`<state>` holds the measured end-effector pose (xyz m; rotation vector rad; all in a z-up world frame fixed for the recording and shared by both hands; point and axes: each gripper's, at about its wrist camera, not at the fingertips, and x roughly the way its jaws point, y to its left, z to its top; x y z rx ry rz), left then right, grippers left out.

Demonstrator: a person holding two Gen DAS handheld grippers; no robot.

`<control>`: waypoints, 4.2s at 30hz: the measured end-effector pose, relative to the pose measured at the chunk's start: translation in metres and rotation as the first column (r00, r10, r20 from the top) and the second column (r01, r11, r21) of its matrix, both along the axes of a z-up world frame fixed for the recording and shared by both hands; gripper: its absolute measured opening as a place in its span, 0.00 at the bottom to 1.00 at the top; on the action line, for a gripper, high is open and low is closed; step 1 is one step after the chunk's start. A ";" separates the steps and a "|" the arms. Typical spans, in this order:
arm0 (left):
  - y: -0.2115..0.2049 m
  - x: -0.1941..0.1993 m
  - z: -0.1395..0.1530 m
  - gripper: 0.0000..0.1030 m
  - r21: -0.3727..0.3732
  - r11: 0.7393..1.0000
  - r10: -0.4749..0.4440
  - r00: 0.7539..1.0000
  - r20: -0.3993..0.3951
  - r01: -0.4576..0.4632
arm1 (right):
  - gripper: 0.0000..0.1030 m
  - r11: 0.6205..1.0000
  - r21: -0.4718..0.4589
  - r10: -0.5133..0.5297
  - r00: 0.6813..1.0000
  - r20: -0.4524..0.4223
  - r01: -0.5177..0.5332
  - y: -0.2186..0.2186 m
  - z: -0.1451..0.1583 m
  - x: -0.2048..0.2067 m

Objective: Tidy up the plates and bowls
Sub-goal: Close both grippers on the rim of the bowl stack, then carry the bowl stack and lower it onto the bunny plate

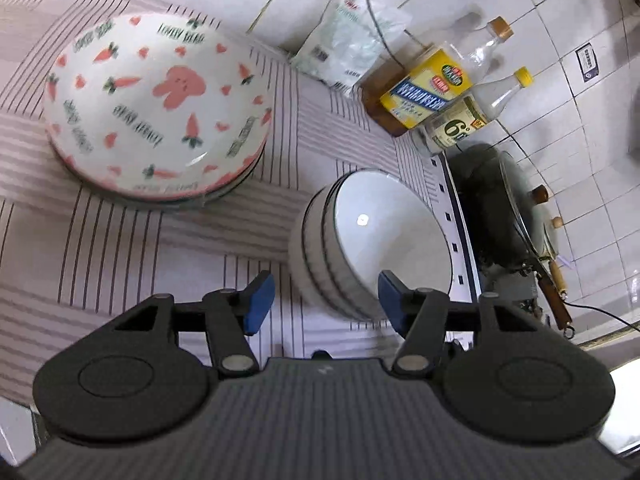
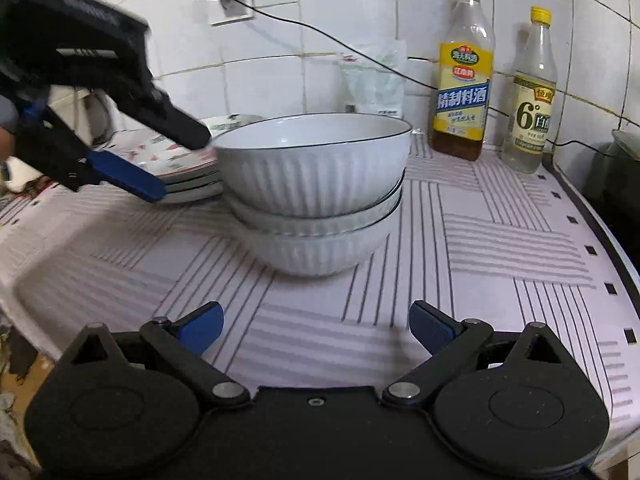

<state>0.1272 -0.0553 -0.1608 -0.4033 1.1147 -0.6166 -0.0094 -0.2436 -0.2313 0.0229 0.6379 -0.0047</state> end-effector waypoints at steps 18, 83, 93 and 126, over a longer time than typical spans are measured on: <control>-0.054 0.030 -0.035 0.46 0.151 0.988 -0.021 0.999 -0.034 0.026 | 0.99 0.998 0.032 0.048 0.999 0.016 -0.049 -0.002 -0.012 0.068; 0.084 0.119 0.018 0.48 0.164 0.987 -0.022 0.991 0.131 0.000 | 0.98 0.981 0.023 0.188 0.964 0.189 -0.195 0.115 0.029 0.159; 0.089 0.139 -0.007 0.48 0.165 0.986 -0.047 0.995 0.085 0.033 | 0.98 0.987 0.042 0.151 0.980 0.132 -0.157 0.126 0.006 0.177; 0.091 0.147 -0.018 0.48 0.164 0.986 -0.040 0.994 0.100 0.023 | 0.98 0.986 0.019 0.162 0.984 0.078 -0.164 0.132 -0.004 0.203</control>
